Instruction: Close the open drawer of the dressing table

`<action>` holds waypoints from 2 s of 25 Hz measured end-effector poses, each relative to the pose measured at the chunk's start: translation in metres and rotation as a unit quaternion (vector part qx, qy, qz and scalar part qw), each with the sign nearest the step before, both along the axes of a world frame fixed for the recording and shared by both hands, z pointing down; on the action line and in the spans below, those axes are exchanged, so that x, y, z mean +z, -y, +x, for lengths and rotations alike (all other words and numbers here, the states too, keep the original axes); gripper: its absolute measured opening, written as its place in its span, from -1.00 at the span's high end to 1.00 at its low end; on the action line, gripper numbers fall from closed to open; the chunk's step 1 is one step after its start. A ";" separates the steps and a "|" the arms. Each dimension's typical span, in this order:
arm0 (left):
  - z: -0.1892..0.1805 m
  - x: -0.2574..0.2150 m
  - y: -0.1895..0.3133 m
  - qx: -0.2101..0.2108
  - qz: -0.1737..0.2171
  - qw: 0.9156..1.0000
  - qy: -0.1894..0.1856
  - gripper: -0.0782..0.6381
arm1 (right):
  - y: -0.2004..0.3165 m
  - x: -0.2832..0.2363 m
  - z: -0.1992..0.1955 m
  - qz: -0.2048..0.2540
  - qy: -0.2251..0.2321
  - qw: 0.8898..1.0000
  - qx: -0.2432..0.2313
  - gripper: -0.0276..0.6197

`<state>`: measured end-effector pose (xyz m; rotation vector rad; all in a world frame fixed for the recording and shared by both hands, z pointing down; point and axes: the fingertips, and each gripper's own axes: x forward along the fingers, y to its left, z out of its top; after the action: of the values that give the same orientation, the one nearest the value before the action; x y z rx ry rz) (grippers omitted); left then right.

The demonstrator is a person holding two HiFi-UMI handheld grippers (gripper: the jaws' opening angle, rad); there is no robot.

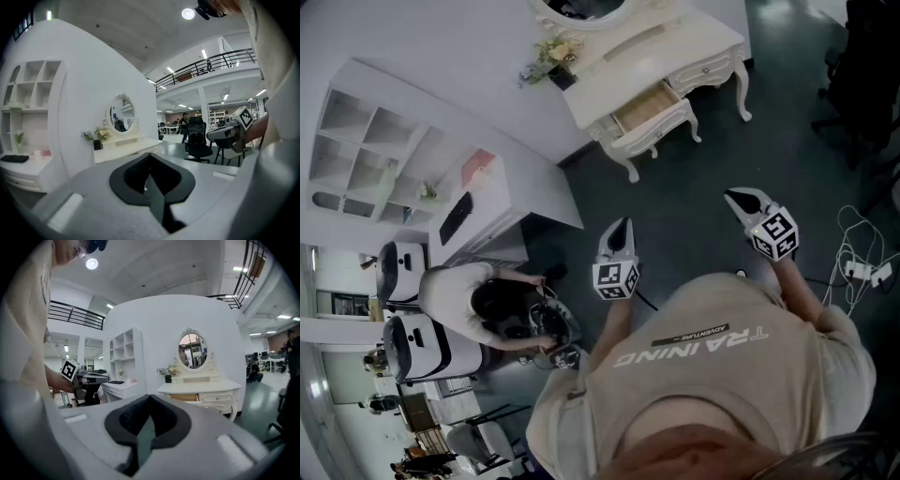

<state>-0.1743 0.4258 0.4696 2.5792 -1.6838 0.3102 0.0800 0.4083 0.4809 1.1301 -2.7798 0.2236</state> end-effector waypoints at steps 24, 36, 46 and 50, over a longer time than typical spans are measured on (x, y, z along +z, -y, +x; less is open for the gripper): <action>-0.014 0.089 0.060 0.052 -0.110 0.991 -0.061 0.78 | 0.042 0.052 -0.054 -0.059 0.019 0.997 0.034 0.90; 0.050 0.102 0.194 0.052 -0.147 0.987 -0.028 0.78 | 0.195 0.069 -0.037 -0.070 0.049 0.996 -0.038 0.90; 0.083 0.132 0.292 0.003 -0.204 0.978 -0.041 0.78 | 0.302 0.103 -0.004 -0.077 0.040 0.994 -0.072 0.90; 0.082 0.170 0.311 0.004 -0.243 0.969 -0.048 0.78 | 0.319 0.127 -0.009 -0.102 0.026 0.989 -0.100 0.90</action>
<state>-0.0925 0.1150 0.6395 2.2015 -1.3558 0.5151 0.0713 0.0895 0.6079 0.8027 -2.8108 0.5091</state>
